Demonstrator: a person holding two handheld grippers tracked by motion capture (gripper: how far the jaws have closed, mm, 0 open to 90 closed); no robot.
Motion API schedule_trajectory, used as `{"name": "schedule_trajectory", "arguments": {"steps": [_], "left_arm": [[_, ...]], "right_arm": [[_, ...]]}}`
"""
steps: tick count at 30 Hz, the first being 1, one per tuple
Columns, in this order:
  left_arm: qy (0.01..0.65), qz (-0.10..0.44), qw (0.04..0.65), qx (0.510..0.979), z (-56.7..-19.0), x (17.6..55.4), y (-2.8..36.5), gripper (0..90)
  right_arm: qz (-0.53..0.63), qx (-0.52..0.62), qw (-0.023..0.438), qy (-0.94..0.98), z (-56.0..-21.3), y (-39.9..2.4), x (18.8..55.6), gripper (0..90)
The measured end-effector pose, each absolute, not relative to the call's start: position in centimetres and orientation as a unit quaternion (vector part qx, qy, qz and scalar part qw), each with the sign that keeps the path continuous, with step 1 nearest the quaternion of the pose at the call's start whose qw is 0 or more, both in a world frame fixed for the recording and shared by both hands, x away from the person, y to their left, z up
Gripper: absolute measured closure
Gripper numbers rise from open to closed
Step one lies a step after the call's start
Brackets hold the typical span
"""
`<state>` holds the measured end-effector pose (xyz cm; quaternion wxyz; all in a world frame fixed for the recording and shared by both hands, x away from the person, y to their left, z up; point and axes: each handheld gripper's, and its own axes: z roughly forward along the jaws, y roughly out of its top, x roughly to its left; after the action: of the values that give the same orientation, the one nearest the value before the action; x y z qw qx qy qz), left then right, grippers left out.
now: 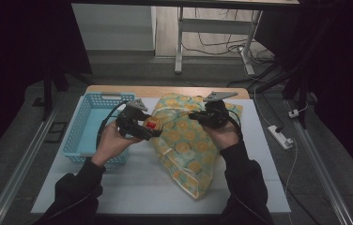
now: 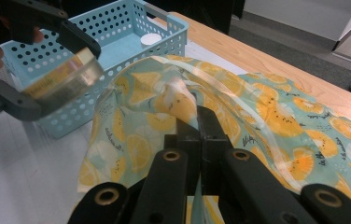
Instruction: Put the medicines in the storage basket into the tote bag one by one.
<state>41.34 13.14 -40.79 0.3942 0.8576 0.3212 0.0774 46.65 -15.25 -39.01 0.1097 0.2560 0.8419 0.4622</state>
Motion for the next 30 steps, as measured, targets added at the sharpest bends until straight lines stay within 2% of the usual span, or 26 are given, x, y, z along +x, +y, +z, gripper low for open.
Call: {"name": "schedule_trajectory", "arguments": {"steps": [30], "left_arm": [[0.291, 0.044, 0.384, 0.875, -43.8, 44.9, 5.7, 20.3]], "right_arm": [[0.466, 0.25, 0.111, 0.842, -38.8, -15.1, 46.3, 90.0]]}}
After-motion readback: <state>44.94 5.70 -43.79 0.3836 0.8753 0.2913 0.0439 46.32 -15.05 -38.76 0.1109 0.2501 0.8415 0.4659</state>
